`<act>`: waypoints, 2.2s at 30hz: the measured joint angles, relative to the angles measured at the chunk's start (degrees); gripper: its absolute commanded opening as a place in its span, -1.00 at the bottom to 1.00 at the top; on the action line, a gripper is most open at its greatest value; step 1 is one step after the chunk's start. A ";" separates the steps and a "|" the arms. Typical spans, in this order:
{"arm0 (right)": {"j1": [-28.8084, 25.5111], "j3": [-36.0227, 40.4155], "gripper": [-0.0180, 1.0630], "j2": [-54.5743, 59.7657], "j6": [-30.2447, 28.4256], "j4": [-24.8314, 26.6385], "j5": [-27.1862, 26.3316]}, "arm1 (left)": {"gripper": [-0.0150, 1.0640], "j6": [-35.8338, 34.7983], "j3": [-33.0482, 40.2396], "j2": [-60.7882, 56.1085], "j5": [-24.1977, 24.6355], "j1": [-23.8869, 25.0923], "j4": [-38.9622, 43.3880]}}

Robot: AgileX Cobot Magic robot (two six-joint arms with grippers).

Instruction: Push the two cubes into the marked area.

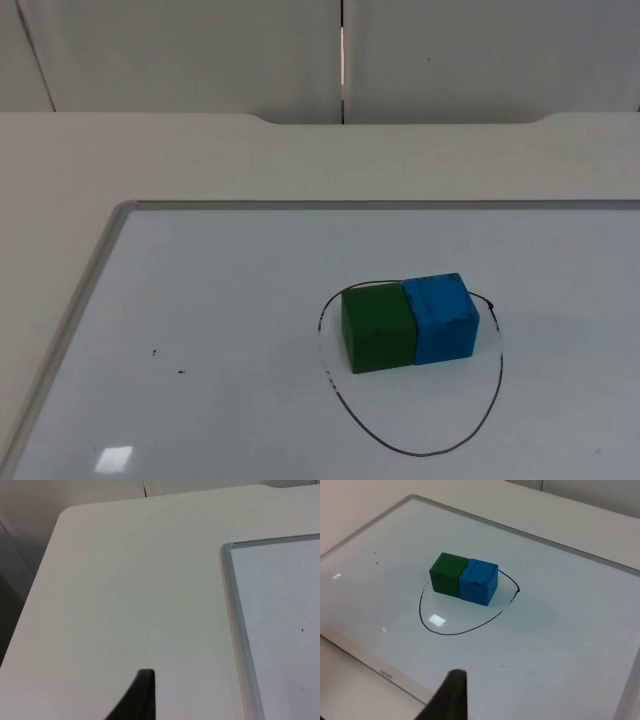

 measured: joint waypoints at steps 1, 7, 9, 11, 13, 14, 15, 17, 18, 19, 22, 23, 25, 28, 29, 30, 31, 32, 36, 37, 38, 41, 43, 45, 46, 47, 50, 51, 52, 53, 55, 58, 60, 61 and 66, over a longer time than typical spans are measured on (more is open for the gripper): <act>0.00 0.00 0.98 0.00 0.00 0.00 0.00 | 0.97 0.00 0.00 0.00 0.00 0.00 0.00; 0.00 0.00 0.98 0.00 0.00 0.00 0.00 | 0.97 0.00 0.00 0.00 0.00 0.00 0.00; 0.00 0.00 0.98 0.00 0.00 0.00 0.00 | 0.97 0.00 0.00 0.00 0.00 0.00 0.00; 0.00 0.00 0.98 0.00 0.00 0.00 0.00 | 0.97 0.00 0.00 0.00 0.00 0.00 0.00; 0.00 0.00 0.98 0.00 0.00 0.00 0.00 | 0.97 0.00 0.00 0.00 0.00 0.00 0.00; 0.00 0.00 0.98 0.00 0.00 0.00 0.00 | 0.97 0.00 0.00 0.00 0.00 0.00 0.00; 0.00 0.00 0.98 0.00 0.00 0.00 0.00 | 0.97 0.00 0.00 0.00 0.00 0.00 0.00; 0.00 0.00 0.98 0.00 0.00 0.00 0.00 | 0.97 0.00 0.00 0.00 0.00 0.00 0.00; 0.00 0.00 0.98 0.00 0.00 0.00 0.00 | 0.97 0.00 0.00 0.00 0.00 0.00 0.00; 0.00 0.00 0.98 0.00 0.00 0.00 0.00 | 0.97 0.00 0.00 0.00 0.00 0.00 0.00; 0.00 0.00 0.98 0.00 0.00 0.00 0.00 | 0.97 0.00 0.00 0.00 0.00 0.00 0.00; 0.00 0.00 0.98 0.00 0.00 0.00 0.00 | 0.97 0.00 0.00 0.00 0.00 0.00 0.00; 0.00 0.00 0.98 0.00 0.00 0.00 0.00 | 0.97 0.00 0.00 0.00 0.00 0.00 0.00; 0.00 0.00 0.98 0.00 0.00 0.00 0.00 | 0.97 0.00 0.00 0.00 0.00 0.00 0.00; 0.00 0.00 0.98 0.00 0.00 0.00 0.00 | 0.97 0.00 0.00 0.00 0.00 0.00 0.00; 0.00 0.00 0.98 0.00 0.00 0.00 0.00 | 0.97 0.00 0.00 0.00 0.00 0.00 0.00; 0.00 0.00 0.98 0.00 0.00 0.00 0.00 | 0.97 0.00 0.00 0.00 0.00 0.00 0.00; 0.00 0.00 0.98 0.00 0.00 0.00 0.00 | 0.97 0.00 0.00 0.00 0.00 0.00 0.00; 0.00 0.00 0.98 0.00 0.00 0.00 0.00 | 0.97 0.00 0.00 0.00 0.00 0.00 0.00; 0.00 0.00 0.98 0.00 0.00 0.00 0.00 | 0.97 0.00 0.00 0.00 0.00 0.00 0.00; 0.00 0.00 0.98 0.00 0.00 0.00 0.00 | 0.97 0.00 0.00 0.00 0.00 0.00 0.00; -0.62 0.00 0.98 0.00 0.00 0.00 0.12 | 0.97 0.00 0.00 0.00 0.00 0.00 0.00; -2.50 0.00 0.98 0.00 0.00 0.09 0.12 | 0.97 0.00 0.00 0.00 0.00 0.00 0.00; -3.50 0.00 0.98 0.00 0.00 0.09 0.12 | 0.97 0.00 0.00 0.00 0.00 0.00 0.00; -4.61 0.00 0.98 0.00 0.00 0.09 0.12 | 0.97 0.00 0.00 0.00 0.00 0.00 0.00; -5.76 0.00 0.98 0.00 0.00 0.09 0.12 | 0.97 0.00 0.00 0.00 0.00 0.00 0.00; -7.89 0.00 0.98 0.00 0.00 0.09 0.12 | 0.97 0.00 0.00 0.00 0.00 0.00 0.00; -8.99 0.00 0.98 0.00 0.00 0.09 0.12 | 0.97 0.00 0.00 0.00 0.00 0.00 0.00; -10.04 0.00 0.98 0.00 0.00 0.09 0.12 | 0.97 0.00 0.00 0.00 0.00 0.00 0.00; -10.84 0.00 0.98 0.00 0.00 0.09 0.12 | 0.97 0.00 0.00 0.00 0.00 0.00 0.00; -11.77 0.00 0.98 0.00 0.00 0.09 0.12 | 0.97 0.00 0.00 0.00 0.00 0.00 0.00; -13.83 0.00 0.98 0.00 0.00 0.09 0.12 | 0.97 0.00 0.00 0.00 0.00 0.00 0.00; -15.51 0.00 0.98 0.00 0.00 0.09 0.12 | 0.97 0.00 0.00 0.00 0.00 0.00 0.00; -16.19 0.00 0.98 0.00 0.00 0.09 0.12 | 0.97 0.00 0.00 0.00 0.00 0.00 0.00; -19.53 0.00 0.98 0.00 0.00 0.09 0.12 | 0.97 0.00 0.00 0.00 0.11 0.00 0.00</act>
